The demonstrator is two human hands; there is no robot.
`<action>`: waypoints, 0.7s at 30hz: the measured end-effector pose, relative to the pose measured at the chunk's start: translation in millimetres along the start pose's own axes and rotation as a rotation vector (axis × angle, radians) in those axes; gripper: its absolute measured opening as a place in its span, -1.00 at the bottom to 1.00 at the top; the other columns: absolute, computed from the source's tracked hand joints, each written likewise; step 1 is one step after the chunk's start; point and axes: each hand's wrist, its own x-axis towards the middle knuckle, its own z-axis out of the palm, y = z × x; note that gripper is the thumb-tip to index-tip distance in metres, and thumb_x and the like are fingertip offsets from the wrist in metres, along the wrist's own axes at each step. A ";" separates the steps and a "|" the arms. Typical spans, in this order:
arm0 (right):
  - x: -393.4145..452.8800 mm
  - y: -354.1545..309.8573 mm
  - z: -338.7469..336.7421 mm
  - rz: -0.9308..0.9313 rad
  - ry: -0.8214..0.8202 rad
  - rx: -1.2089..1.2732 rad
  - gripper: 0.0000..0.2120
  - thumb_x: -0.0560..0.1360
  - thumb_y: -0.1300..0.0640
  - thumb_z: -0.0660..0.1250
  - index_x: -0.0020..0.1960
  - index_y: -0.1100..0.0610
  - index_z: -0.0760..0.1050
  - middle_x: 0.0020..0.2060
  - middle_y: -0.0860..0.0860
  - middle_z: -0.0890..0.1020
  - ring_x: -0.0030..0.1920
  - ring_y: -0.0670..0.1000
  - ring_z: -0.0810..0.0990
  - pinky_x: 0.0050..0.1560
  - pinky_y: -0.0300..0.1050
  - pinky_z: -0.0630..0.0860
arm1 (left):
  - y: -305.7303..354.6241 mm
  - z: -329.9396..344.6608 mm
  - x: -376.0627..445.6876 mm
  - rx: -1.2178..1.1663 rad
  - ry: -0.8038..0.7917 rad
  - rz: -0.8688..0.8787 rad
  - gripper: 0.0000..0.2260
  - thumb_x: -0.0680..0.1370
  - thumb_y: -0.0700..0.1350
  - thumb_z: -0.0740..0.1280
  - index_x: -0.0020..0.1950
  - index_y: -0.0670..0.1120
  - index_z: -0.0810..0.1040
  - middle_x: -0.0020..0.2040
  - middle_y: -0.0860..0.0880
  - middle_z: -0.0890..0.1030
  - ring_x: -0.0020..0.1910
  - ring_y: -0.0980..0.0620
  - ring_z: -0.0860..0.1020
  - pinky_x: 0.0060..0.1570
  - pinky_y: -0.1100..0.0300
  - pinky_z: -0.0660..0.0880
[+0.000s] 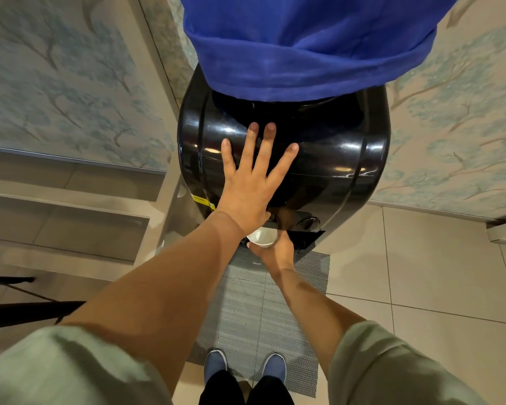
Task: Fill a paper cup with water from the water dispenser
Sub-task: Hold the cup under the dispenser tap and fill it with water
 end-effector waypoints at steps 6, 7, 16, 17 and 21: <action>-1.1 1.0 0.3 -0.017 -0.001 -0.002 -0.44 0.24 0.19 0.54 0.18 0.17 0.42 0.10 0.10 0.60 0.00 -0.01 0.52 0.07 -0.14 0.50 | -0.5 0.9 0.0 0.004 0.011 0.007 0.20 0.10 0.11 0.61 0.51 0.00 -0.12 0.49 -0.22 -0.06 0.48 -0.32 0.01 0.30 -0.37 -0.07; -1.3 0.8 0.2 -0.016 0.002 -0.007 -0.44 0.24 0.19 0.54 0.18 0.17 0.41 0.10 0.10 0.60 0.01 0.00 0.53 0.07 -0.16 0.49 | -0.4 0.7 -0.2 0.004 0.008 0.008 0.20 0.11 0.11 0.60 0.50 0.01 -0.13 0.49 -0.22 -0.07 0.48 -0.32 0.02 0.31 -0.37 -0.07; -2.3 2.9 0.8 -0.007 0.019 -0.008 -0.42 0.24 0.17 0.55 0.19 0.17 0.40 0.11 0.09 0.59 0.10 0.05 0.54 0.15 -0.08 0.51 | -0.4 0.6 -0.9 -0.006 -0.001 0.017 0.17 0.16 0.09 0.59 0.51 0.00 -0.14 0.51 -0.23 -0.03 0.49 -0.33 0.01 0.31 -0.36 -0.11; -2.4 3.5 1.0 -0.005 0.019 -0.004 -0.42 0.23 0.17 0.55 0.19 0.17 0.40 0.11 0.09 0.59 0.11 0.06 0.54 0.15 -0.07 0.51 | -0.4 0.4 -1.0 -0.006 -0.005 0.016 0.16 0.16 0.09 0.59 0.51 0.00 -0.14 0.51 -0.23 -0.02 0.49 -0.32 0.00 0.31 -0.36 -0.12; -4.2 5.7 -0.3 -0.010 0.014 0.021 -0.44 0.23 0.18 0.55 0.16 0.15 0.40 0.06 0.07 0.60 0.02 0.02 0.54 0.14 -0.04 0.53 | -0.2 -1.0 -0.8 -0.014 -0.015 0.015 0.15 0.18 0.08 0.58 0.51 0.01 -0.15 0.53 -0.25 0.01 0.49 -0.32 -0.01 0.31 -0.35 -0.14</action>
